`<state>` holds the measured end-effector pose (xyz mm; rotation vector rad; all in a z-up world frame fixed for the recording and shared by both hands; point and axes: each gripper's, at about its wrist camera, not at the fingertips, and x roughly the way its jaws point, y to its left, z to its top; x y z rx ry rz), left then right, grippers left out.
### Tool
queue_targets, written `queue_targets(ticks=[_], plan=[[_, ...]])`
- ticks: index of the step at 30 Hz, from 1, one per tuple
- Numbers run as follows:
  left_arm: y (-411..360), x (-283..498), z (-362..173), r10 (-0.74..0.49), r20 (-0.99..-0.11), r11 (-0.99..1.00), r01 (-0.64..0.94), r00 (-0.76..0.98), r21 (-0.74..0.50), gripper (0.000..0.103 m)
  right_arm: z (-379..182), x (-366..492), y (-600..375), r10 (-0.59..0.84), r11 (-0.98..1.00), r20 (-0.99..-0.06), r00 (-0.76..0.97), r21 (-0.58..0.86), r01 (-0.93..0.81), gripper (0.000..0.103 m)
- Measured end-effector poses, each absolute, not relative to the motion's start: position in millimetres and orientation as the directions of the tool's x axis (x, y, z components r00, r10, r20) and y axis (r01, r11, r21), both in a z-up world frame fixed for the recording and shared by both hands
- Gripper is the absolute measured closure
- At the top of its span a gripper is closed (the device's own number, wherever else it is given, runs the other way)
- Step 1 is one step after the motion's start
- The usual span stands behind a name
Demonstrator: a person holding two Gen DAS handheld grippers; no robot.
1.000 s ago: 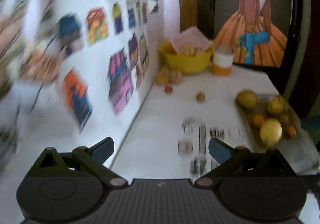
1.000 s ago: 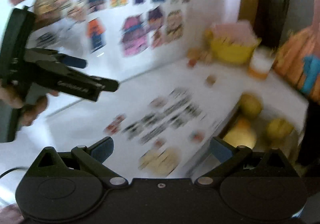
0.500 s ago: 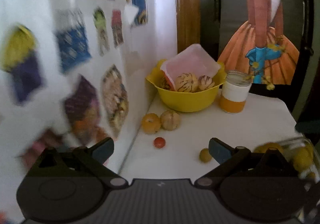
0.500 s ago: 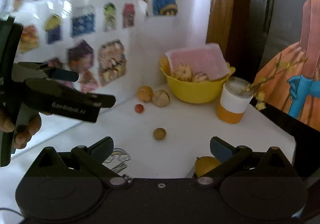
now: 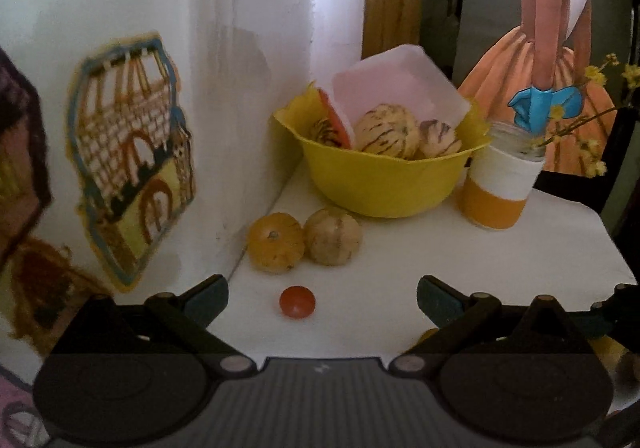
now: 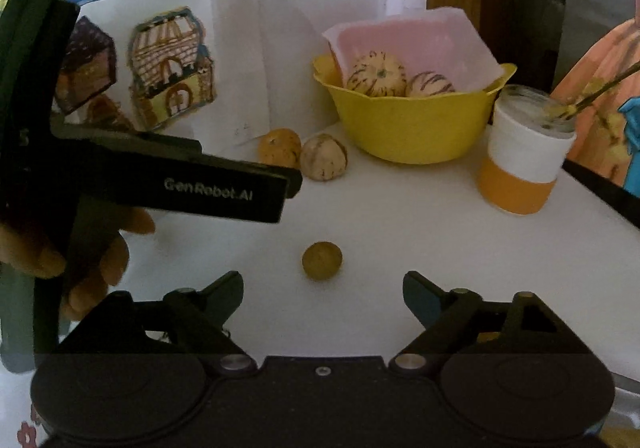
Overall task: Organize fruits
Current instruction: 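Move both tools back toward the fruits beside the yellow bowl, then grasp the small red fruit with the left tool while the right tool grasps a small brown fruit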
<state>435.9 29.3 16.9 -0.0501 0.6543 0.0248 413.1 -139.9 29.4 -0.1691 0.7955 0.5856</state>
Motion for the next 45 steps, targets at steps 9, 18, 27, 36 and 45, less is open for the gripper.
queue_targets(ticks=[9, 18, 27, 36, 45], plan=[[39.0, 449.7, -6.1, -0.003, -0.639, 0.997, -0.049, 0.769, -0.063, 0.013, 18.0, 436.0, -130.3, 0.426, 0.839, -0.75, 0.506, 0.12, -0.53, 0.03], [48.7, 458.9, -16.6, -0.004, -0.66, 0.993, -0.077, 0.751, -0.094, 0.031, 5.7, 449.0, -121.9, 0.409, 0.856, -0.789, 0.459, 0.156, -0.493, 0.048], [54.3, 461.4, -19.4, 0.008, -0.657, 0.989, -0.103, 0.754, -0.107, 0.061, 4.1, 449.6, -112.8, 0.383, 0.864, -0.784, 0.489, 0.116, -0.491, 0.066], [51.5, 455.0, -18.5, 0.002, -0.656, 0.99, -0.094, 0.754, -0.105, 0.078, 5.0, 446.7, -115.4, 0.378, 0.878, -0.778, 0.502, 0.129, -0.462, 0.074], [39.0, 417.3, -3.2, -0.034, -0.629, 0.994, -0.036, 0.777, -0.099, 0.078, 21.2, 425.5, -127.2, 0.397, 0.869, -0.754, 0.524, 0.124, -0.48, 0.074]])
